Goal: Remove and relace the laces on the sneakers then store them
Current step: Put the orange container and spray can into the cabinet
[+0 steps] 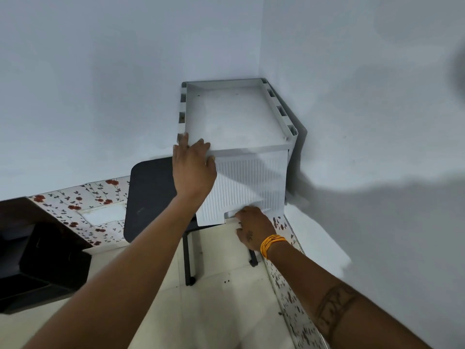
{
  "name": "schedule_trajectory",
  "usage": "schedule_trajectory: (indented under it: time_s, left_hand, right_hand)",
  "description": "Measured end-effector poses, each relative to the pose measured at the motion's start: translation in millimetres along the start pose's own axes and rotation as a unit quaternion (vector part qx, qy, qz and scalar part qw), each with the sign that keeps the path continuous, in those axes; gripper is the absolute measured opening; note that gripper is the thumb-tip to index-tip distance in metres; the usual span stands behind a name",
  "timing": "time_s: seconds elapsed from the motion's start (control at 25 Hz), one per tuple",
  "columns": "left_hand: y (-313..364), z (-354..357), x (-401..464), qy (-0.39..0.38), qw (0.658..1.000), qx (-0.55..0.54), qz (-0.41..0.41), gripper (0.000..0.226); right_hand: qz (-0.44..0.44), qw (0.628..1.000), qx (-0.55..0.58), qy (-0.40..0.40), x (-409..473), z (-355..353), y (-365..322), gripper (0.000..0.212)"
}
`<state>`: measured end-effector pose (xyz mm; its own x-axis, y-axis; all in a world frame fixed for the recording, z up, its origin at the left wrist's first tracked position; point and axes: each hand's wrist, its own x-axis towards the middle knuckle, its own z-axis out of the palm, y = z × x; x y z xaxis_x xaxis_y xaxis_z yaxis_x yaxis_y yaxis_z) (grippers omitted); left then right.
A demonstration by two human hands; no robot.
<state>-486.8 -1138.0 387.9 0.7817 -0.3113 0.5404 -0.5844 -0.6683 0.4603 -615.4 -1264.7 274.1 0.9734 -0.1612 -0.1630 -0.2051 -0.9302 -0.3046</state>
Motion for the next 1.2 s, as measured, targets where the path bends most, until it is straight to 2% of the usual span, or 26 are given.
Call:
schedule_trajectory:
  time_s: [0.08,0.16,0.24,0.32,0.4,0.48,0.56,0.6,0.68,0.72,0.76,0.84,1.2]
  left_hand:
    - [1.1,6.4,-25.0,0.045,0.996,-0.076,-0.003,0.032]
    - [3.2,16.8,-52.8,0.065,0.971,-0.196,-0.118,0.032]
    - [8.0,26.6,-71.6,0.049,0.9,-0.301,-0.312,0.032]
    - [5.4,40.3,-83.6,0.014,0.815,-0.363,-0.451,0.041]
    - [-3.2,56.3,-88.6,-0.004,0.76,-0.404,-0.509,0.053]
    - [-11.3,70.7,-91.4,-0.016,0.737,-0.415,-0.533,0.06]
    - [-16.9,82.2,-93.7,-0.026,0.728,-0.414,-0.545,0.062]
    - [-18.6,84.9,-93.7,-0.026,0.725,-0.415,-0.549,0.061]
    - [-22.5,90.2,-92.1,-0.022,0.724,-0.415,-0.55,0.06]
    - [-25.4,94.4,-91.0,-0.021,0.725,-0.416,-0.549,0.06]
    - [-26.4,97.5,-89.3,-0.021,0.725,-0.416,-0.548,0.062]
    - [-27.4,104.1,-86.8,-0.02,0.727,-0.415,-0.547,0.066]
    - [-36.4,123.5,-97.0,-0.018,0.738,-0.43,-0.52,0.073]
  right_hand:
    - [-0.003,1.0,-0.014,0.007,17.9,7.0,6.2,0.042]
    - [-0.005,1.0,-0.009,0.018,33.4,14.4,13.2,0.044]
    - [-0.015,0.999,0.014,0.041,44.1,21.9,17.7,0.048]
    - [-0.038,0.995,0.057,0.075,45.3,25.5,19.0,0.053]
    - [-0.05,0.99,0.099,0.091,43.8,30.1,19.8,0.055]
    - [-0.039,0.979,0.154,0.125,39.9,34.9,21.2,0.048]
    - [0.048,0.948,0.263,0.175,36.1,38.1,23.4,0.04]
    - [0.12,0.912,0.345,0.188,35.2,36.9,25.7,0.042]
    - [0.258,0.802,0.507,0.181,38.3,27.3,32.9,0.056]
    - [0.301,0.754,0.558,0.171,42.4,23.9,38.3,0.063]
    - [0.32,0.726,0.585,0.168,47.0,22.9,44.4,0.066]
    - [0.324,0.715,0.597,0.167,53.4,21.5,51.2,0.066]
    - [0.308,0.742,0.571,0.17,60.3,26.3,57.6,0.069]
